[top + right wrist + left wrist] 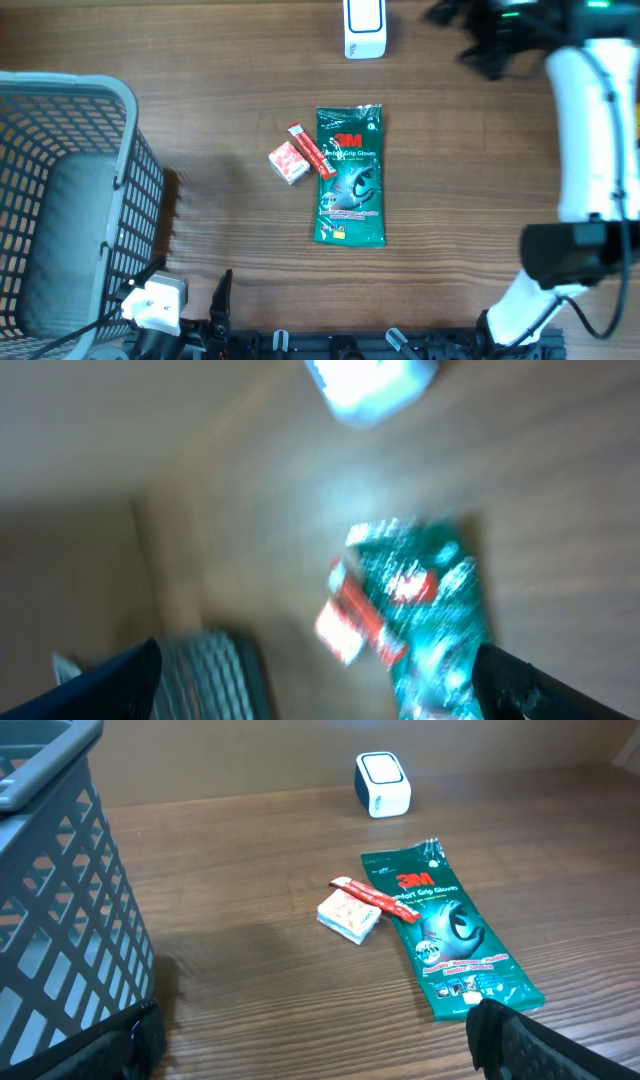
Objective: Scan the item barcode
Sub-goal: 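Reach the right gripper to the red snack box and grasp it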
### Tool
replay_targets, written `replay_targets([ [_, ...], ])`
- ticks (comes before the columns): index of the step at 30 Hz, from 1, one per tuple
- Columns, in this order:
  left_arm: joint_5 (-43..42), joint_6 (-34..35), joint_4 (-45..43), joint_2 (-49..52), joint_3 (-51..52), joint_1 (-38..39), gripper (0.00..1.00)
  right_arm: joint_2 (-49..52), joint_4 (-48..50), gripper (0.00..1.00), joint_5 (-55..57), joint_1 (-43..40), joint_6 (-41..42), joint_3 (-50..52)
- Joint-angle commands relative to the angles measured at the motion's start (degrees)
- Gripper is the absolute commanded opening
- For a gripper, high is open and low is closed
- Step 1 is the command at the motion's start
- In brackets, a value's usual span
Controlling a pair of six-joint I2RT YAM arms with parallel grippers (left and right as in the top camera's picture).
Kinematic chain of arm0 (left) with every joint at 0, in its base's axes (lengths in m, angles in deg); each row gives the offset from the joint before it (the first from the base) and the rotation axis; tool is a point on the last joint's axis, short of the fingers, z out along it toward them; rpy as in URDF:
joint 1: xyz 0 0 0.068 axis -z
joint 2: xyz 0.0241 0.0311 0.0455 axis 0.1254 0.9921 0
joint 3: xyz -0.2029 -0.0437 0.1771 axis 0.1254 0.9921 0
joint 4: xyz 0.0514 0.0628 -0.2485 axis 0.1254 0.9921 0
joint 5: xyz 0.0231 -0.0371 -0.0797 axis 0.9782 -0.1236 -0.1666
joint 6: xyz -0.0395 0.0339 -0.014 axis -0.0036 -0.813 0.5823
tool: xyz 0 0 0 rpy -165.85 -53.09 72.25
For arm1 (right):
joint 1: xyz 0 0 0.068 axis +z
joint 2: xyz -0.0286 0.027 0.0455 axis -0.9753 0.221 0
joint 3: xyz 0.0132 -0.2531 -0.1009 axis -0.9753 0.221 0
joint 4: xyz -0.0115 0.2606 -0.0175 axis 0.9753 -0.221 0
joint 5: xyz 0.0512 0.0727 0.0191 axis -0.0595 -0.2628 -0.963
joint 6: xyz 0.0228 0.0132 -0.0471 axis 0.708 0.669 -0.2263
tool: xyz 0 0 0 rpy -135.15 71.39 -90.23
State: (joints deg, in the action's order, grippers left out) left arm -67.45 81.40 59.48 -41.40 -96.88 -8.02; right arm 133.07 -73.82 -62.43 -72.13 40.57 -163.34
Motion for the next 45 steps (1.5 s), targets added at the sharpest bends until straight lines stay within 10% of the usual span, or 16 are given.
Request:
replay_targets([
  [1,-0.9,0.0,-0.2,-0.5,-0.1,-0.3,1.0,5.1,-1.2,1.0,5.2,12.2,1.6,0.3],
  [9,-0.9,0.0,-0.2,-0.5,-0.1,-0.3,1.0,20.9,0.7,0.96,13.2,32.2,-2.4,0.3],
  [20,-0.9,0.0,-0.2,-0.5,-0.1,-0.3,1.0,31.1,2.6,0.88,51.2,45.7,-10.3,0.5],
  [39,-0.9,0.0,-0.2,-0.5,-0.1,-0.3,1.0,31.2,3.4,0.57,40.7,45.8,-10.5,0.5],
  [45,-0.9,0.0,-0.2,-0.5,-0.1,-0.3,1.0,26.6,1.4,0.58,28.6,42.6,15.8,-0.9],
])
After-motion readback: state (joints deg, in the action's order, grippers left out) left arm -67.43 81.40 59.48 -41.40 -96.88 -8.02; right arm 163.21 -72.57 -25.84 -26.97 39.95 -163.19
